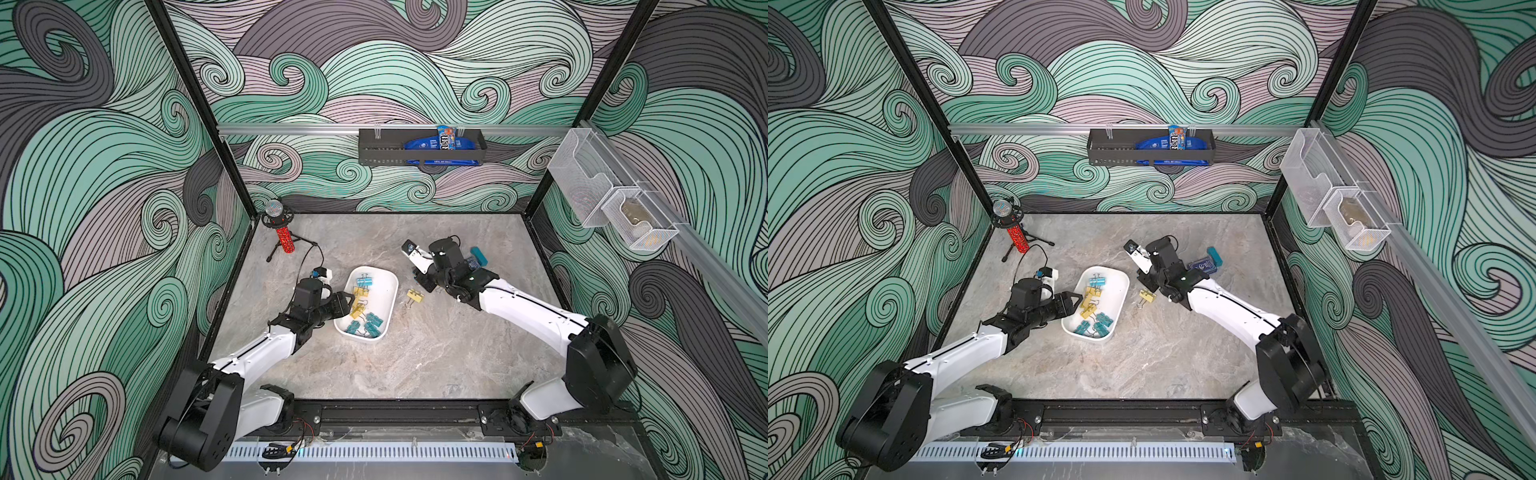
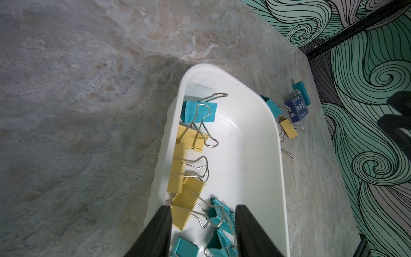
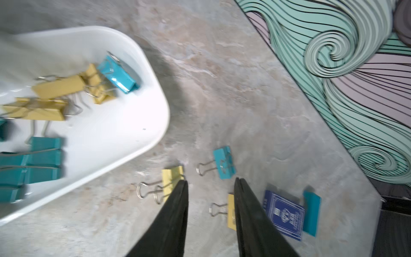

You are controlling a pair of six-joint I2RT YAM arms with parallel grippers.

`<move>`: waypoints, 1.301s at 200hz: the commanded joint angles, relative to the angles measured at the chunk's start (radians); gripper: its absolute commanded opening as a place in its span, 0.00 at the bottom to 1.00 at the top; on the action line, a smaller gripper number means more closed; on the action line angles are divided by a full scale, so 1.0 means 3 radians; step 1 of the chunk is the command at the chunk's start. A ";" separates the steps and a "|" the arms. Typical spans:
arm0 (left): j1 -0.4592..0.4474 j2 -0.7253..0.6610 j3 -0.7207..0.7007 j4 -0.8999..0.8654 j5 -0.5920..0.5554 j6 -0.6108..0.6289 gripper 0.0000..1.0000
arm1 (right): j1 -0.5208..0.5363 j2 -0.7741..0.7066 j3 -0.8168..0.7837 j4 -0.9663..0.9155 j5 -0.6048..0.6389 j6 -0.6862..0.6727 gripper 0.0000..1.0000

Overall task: Take out the binder clips from the storage box
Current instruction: Pick up the binder clip from the storage box.

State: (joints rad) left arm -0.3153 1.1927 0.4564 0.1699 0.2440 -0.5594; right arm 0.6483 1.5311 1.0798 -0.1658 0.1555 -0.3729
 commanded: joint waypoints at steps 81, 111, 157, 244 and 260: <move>0.0023 -0.0338 -0.0058 -0.0073 -0.0169 0.0000 0.49 | 0.0365 0.0431 0.0036 0.0320 -0.1185 0.0106 0.33; 0.0023 -0.0508 -0.0087 -0.0062 -0.0197 -0.0006 0.49 | 0.0424 0.0474 0.0026 0.0360 -0.1362 0.0019 0.34; 0.0025 -0.0436 -0.0285 0.0020 -0.0425 -0.0089 0.49 | 0.0541 0.0643 0.0114 0.0375 -0.1385 -0.0067 0.35; 0.0024 -0.0084 -0.0252 0.0011 -0.0244 -0.0080 0.45 | 0.0641 0.1022 0.0372 0.0414 -0.1339 -0.0178 0.35; 0.0023 -0.0102 -0.0286 0.0046 -0.0240 -0.0083 0.45 | 0.0648 0.1105 0.0423 0.0414 -0.1327 -0.0199 0.35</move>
State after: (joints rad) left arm -0.3145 1.1637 0.3710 0.1520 0.1501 -0.5804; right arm 0.8341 1.8259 1.1770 -0.0505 -0.2405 -0.4118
